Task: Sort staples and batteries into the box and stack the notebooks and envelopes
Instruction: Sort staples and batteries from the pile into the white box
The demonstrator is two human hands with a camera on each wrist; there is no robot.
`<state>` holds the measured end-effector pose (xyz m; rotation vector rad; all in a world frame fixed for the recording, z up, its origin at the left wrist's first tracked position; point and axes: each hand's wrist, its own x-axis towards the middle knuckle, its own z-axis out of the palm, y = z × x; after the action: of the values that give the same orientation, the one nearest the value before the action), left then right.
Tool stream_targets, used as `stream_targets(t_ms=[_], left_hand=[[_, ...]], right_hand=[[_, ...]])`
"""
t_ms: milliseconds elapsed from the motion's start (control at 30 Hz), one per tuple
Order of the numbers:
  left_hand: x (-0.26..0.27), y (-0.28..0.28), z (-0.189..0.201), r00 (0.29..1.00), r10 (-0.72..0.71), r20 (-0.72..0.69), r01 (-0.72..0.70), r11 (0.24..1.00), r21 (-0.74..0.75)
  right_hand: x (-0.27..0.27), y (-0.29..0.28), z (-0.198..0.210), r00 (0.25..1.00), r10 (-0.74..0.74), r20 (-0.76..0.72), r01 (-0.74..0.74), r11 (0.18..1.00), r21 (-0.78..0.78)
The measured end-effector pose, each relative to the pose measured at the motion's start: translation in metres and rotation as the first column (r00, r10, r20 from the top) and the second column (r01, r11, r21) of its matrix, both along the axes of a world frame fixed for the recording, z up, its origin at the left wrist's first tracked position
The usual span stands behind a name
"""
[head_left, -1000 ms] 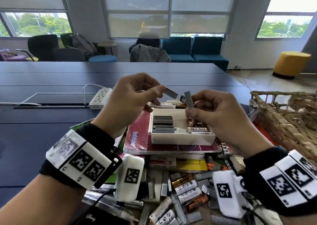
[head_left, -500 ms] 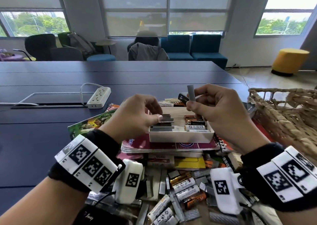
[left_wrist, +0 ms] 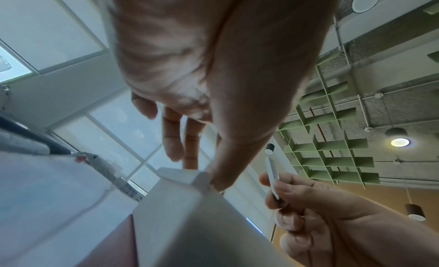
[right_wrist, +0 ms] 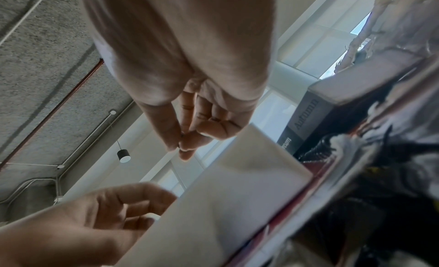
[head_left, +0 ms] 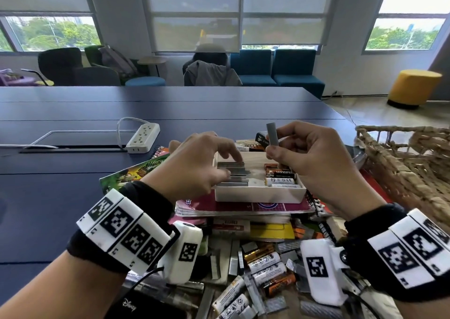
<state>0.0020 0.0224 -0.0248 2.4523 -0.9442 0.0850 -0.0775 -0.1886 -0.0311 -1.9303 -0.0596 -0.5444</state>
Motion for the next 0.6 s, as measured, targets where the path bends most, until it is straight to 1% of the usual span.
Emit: stream_targets(t_ms=[67, 167, 233, 300, 367, 467, 533, 600], left_hand=[[-0.004, -0.002, 0.002, 0.998, -0.054, -0.029, 0.055, 0.998, 0.016], [-0.007, -0.006, 0.002, 0.977, -0.171, -0.126, 0.182, 0.98, 0.082], [-0.006, -0.008, 0.0, 0.968, -0.203, -0.15, 0.224, 0.964, 0.141], [-0.005, -0.01, -0.001, 0.975, -0.189, -0.112, 0.21, 0.954, 0.213], [-0.006, -0.013, -0.001, 0.985, -0.169, -0.043, 0.175, 0.948, 0.265], [-0.008, -0.013, -0.001, 0.987, -0.16, 0.025, 0.15, 0.96, 0.236], [-0.008, -0.011, -0.001, 0.983, -0.18, 0.029, 0.171, 0.965, 0.196], [-0.008, -0.01, -0.001, 0.979, -0.204, 0.018, 0.196, 0.961, 0.193]], right_hand=[[0.0, 0.0, 0.0, 1.0, -0.008, 0.008, 0.008, 1.0, -0.005], [0.0, 0.0, -0.001, 1.0, -0.014, 0.017, 0.014, 1.0, -0.007], [0.0, -0.001, -0.001, 1.0, -0.02, 0.021, 0.02, 1.0, -0.008], [0.0, 0.0, -0.001, 1.0, -0.018, 0.02, 0.018, 1.0, -0.003], [0.0, 0.0, -0.001, 1.0, -0.016, 0.017, 0.016, 1.0, 0.002], [-0.001, 0.0, -0.001, 1.0, -0.009, 0.019, 0.009, 1.0, -0.006], [-0.001, 0.0, 0.0, 1.0, -0.002, 0.02, 0.003, 1.0, -0.01], [-0.001, 0.0, 0.0, 1.0, -0.001, 0.021, 0.001, 1.0, -0.013]])
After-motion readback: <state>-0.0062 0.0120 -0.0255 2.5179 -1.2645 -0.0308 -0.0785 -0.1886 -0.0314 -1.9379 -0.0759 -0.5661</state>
